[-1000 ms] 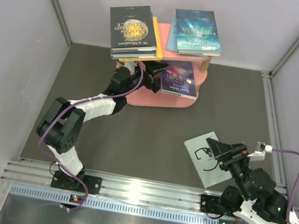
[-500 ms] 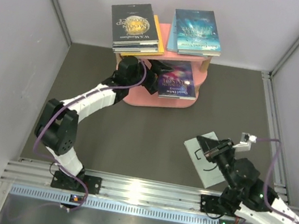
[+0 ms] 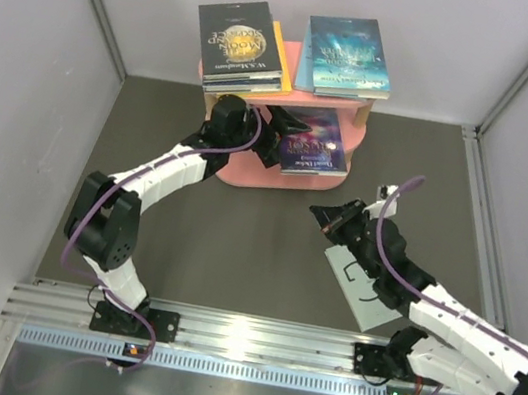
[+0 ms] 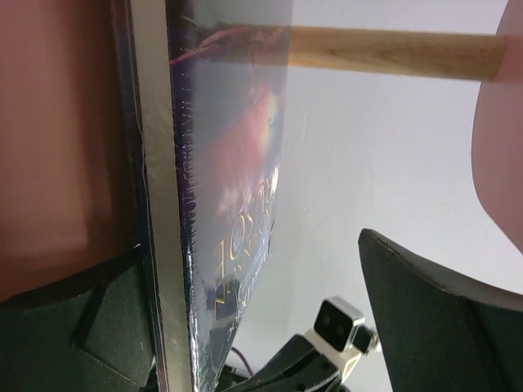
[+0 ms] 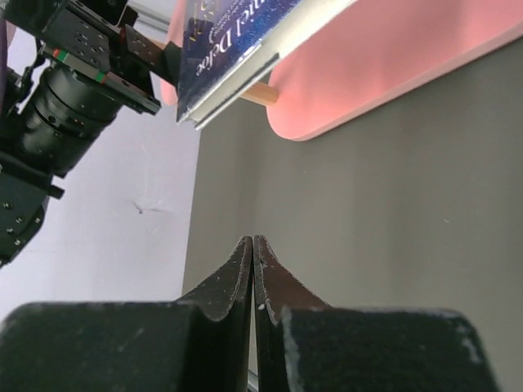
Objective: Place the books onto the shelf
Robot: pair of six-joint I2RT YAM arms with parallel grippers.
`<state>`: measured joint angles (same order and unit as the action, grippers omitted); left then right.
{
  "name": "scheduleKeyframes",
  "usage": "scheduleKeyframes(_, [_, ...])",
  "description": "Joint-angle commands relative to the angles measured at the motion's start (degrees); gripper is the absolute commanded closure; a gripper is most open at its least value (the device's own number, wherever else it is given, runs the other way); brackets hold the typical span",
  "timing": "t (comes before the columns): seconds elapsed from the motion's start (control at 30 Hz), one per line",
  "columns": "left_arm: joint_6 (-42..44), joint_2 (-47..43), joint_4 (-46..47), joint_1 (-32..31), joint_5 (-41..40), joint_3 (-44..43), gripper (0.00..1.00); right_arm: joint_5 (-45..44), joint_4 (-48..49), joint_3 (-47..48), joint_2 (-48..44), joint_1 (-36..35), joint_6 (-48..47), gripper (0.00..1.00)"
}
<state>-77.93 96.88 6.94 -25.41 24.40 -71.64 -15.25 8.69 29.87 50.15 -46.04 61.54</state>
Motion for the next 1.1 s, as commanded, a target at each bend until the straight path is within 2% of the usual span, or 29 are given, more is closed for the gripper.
scheduleKeyframes(0.0, [4.5, 7.1, -11.8, 0.3, -0.4, 5.6, 0.02, 5.7, 12.4, 3.6, 4.5, 1.9, -0.5, 1.0])
scheduleKeyframes(0.3, [4.3, 9.6, -5.7, 0.3, 3.5, 7.5, 0.02, 8.6, 19.7, 9.9, 17.2, 4.6, -0.7, 1.0])
scheduleKeyframes(0.37, [5.2, 9.2, -6.8, 1.3, 4.8, 7.6, 0.04, 11.8, 20.0, 11.8, 20.2, 6.3, -0.8, 1.0])
scheduleKeyframes(0.67, [10.3, 6.3, -9.7, 1.9, 7.5, 7.6, 0.04, 14.5, 22.2, 14.7, 25.3, 10.9, -1.0, 1.0])
scheduleKeyframes(1.07, [11.8, 1.2, -10.2, 1.4, 8.0, 14.1, 0.04, 15.0, 21.8, 20.8, 30.3, 13.1, -1.7, 1.0])
